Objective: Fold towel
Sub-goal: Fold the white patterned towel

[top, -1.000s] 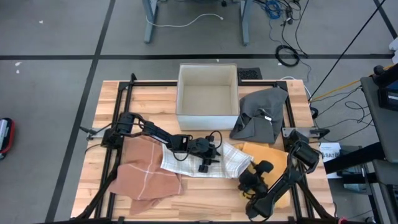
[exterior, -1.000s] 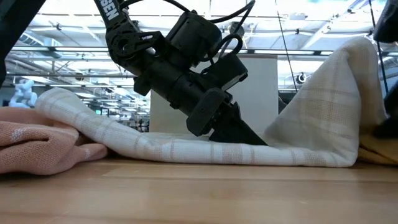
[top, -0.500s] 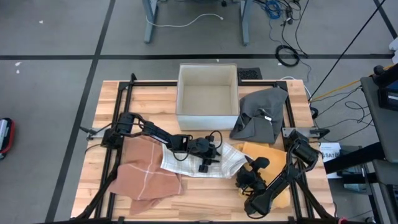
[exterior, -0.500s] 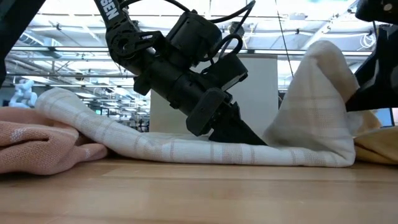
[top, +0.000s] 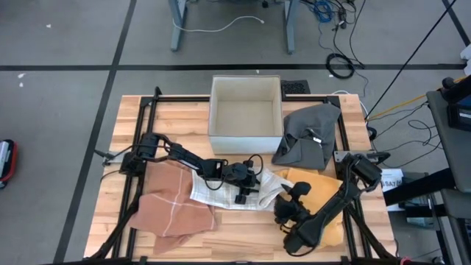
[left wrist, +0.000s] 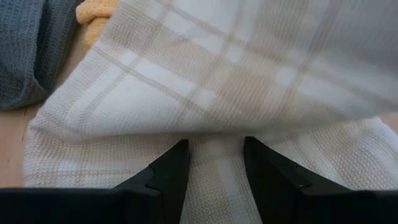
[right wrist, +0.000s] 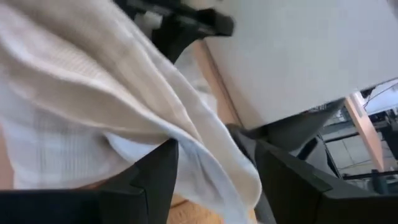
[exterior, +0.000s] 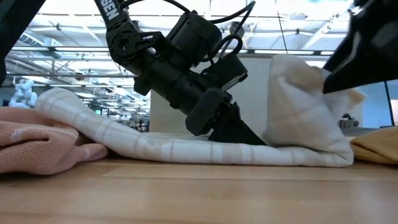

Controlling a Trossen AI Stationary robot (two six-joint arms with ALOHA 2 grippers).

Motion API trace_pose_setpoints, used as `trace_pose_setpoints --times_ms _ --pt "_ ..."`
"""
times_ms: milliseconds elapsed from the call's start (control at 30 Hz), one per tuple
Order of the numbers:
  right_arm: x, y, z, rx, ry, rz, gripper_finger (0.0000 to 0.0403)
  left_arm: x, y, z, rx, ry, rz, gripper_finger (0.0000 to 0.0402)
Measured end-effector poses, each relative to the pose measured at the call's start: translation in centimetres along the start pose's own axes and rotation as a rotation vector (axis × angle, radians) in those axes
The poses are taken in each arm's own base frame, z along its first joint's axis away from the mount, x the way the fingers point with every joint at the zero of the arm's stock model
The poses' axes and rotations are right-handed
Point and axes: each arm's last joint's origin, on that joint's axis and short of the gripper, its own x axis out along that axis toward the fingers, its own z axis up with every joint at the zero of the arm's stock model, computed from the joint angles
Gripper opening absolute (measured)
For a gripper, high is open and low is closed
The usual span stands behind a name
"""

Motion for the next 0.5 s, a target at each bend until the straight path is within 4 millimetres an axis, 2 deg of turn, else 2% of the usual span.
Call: trace_pose_setpoints --times_ms 367,500 --pt "2.4 1.0 1.6 -0.19 0.196 0.18 0.02 0.0 0.0 0.0 0.002 -0.001 -0.002 0.0163" --pt "2.7 1.0 1.7 -0.214 0.251 0.213 0.0161 0.0 0.0 0.0 0.002 -0.001 -0.002 0.0163"
